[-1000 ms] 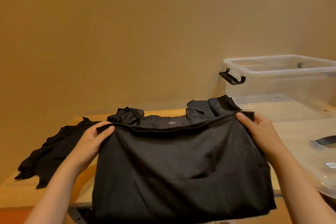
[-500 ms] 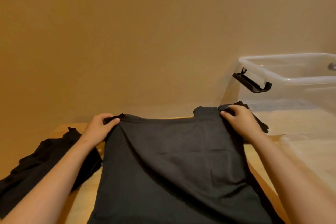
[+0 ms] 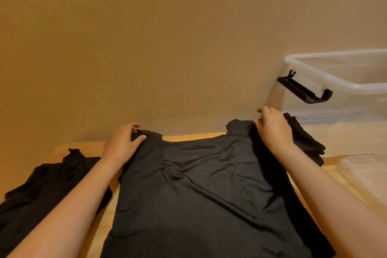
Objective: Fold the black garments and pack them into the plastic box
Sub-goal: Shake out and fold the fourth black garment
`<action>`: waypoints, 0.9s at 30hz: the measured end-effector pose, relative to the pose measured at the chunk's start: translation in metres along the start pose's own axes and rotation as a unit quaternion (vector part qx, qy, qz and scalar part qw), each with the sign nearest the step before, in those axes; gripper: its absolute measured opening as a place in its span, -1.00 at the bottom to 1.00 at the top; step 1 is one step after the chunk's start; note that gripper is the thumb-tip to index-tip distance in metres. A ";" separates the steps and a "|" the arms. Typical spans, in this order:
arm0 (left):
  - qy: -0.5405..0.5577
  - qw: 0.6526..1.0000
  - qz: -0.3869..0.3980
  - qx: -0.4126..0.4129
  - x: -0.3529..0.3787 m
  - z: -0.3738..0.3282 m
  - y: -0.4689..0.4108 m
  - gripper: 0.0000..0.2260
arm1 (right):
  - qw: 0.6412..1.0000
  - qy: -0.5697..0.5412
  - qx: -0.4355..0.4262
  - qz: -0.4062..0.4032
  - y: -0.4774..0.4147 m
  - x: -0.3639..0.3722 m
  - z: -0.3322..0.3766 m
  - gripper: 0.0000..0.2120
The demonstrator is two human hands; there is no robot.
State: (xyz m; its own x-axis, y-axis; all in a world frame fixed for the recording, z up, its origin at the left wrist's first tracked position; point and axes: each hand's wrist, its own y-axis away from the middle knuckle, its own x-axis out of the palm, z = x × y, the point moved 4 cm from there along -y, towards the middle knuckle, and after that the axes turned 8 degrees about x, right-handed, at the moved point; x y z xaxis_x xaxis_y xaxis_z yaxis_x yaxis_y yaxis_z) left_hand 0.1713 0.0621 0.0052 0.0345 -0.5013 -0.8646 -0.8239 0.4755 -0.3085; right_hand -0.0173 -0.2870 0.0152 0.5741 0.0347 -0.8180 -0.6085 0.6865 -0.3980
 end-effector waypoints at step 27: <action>-0.129 0.949 0.196 0.209 0.002 -0.074 0.308 -0.33 | 0.928 0.071 -0.292 0.220 0.324 -0.054 0.004 -0.27</action>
State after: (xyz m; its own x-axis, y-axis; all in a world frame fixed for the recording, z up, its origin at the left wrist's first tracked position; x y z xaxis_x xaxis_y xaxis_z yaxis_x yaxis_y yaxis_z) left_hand -0.1246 0.1543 -0.0622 -0.0478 -0.0585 -0.9971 -0.5078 0.8611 -0.0261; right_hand -0.2434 -0.0632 -0.0676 0.1462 0.0932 -0.9849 -0.9840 0.1156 -0.1352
